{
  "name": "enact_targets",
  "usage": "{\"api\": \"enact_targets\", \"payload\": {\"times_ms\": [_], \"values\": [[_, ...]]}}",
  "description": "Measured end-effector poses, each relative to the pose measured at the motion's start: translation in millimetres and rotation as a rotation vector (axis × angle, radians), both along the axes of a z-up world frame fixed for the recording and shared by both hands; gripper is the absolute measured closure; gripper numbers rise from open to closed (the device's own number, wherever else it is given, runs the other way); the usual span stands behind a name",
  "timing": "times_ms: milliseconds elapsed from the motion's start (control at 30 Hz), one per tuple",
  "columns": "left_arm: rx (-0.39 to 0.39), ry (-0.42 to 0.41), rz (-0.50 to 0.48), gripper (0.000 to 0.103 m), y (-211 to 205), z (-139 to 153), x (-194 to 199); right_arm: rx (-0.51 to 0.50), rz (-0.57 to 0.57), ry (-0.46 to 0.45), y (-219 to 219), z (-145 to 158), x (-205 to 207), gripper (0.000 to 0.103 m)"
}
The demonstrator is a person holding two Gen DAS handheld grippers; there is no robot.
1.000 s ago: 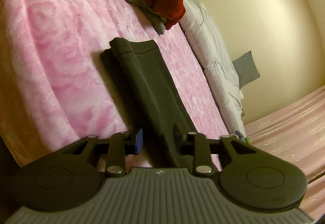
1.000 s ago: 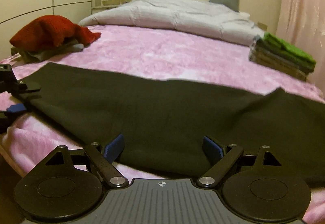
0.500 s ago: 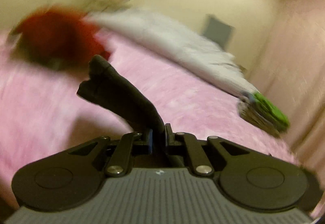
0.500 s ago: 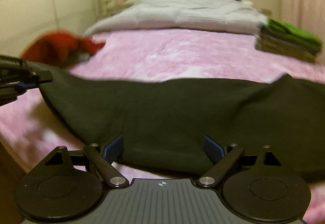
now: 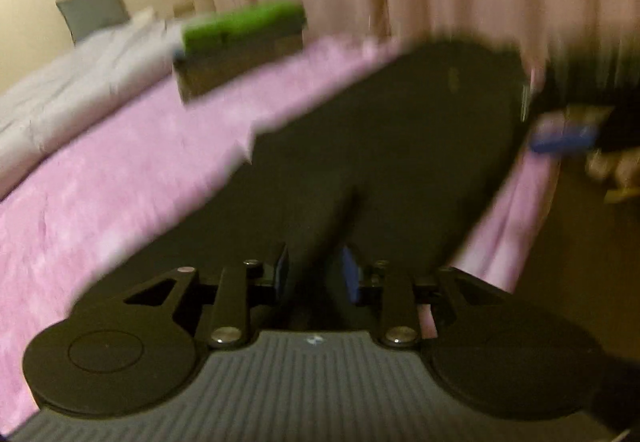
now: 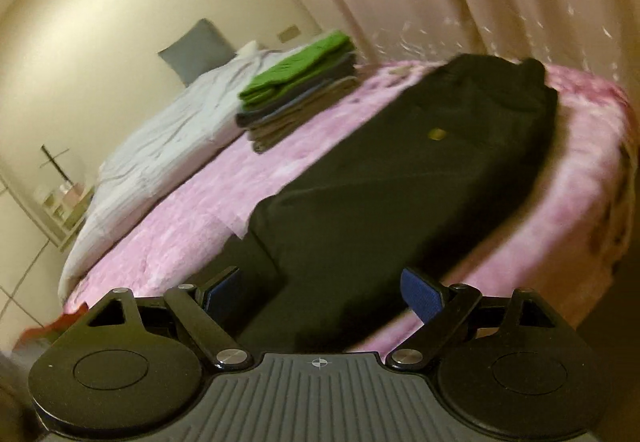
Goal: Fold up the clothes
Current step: 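Fold the held hem over onto the waistband with the left tool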
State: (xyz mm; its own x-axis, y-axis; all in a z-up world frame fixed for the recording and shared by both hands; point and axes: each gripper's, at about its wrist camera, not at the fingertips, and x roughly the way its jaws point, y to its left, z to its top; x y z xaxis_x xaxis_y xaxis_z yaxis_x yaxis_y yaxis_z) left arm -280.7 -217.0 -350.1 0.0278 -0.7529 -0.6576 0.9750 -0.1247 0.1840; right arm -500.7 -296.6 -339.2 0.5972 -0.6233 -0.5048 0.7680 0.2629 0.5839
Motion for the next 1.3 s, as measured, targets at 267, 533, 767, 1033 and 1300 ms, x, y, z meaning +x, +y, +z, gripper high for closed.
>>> {"api": "enact_targets", "payload": {"times_ms": [267, 533, 767, 1033, 1300], "values": [[-0.124, 0.305, 0.215, 0.075, 71.7, 36.2, 69.7, 0.215, 0.164, -0.249, -35.7, -11.7, 15.2, 0.015], [-0.188, 0.494, 0.5, 0.075, 116.1, 31.2, 140.7, 0.422, 0.116, -0.107, -87.7, -24.1, 76.1, 0.036], [-0.207, 0.57, 0.535, 0.075, 119.0, 25.8, 153.5, 0.32, 0.14, -0.023, -74.1, -27.2, 107.1, 0.092], [-0.172, 0.503, 0.441, 0.077, 105.0, 30.2, 145.3, 0.041, 0.106, -0.065, -25.7, 4.9, 63.7, 0.094], [-0.121, 0.296, 0.32, 0.084, 76.2, 28.9, 117.3, -0.013, 0.036, 0.01, -18.2, -8.5, 55.6, 0.094]]}}
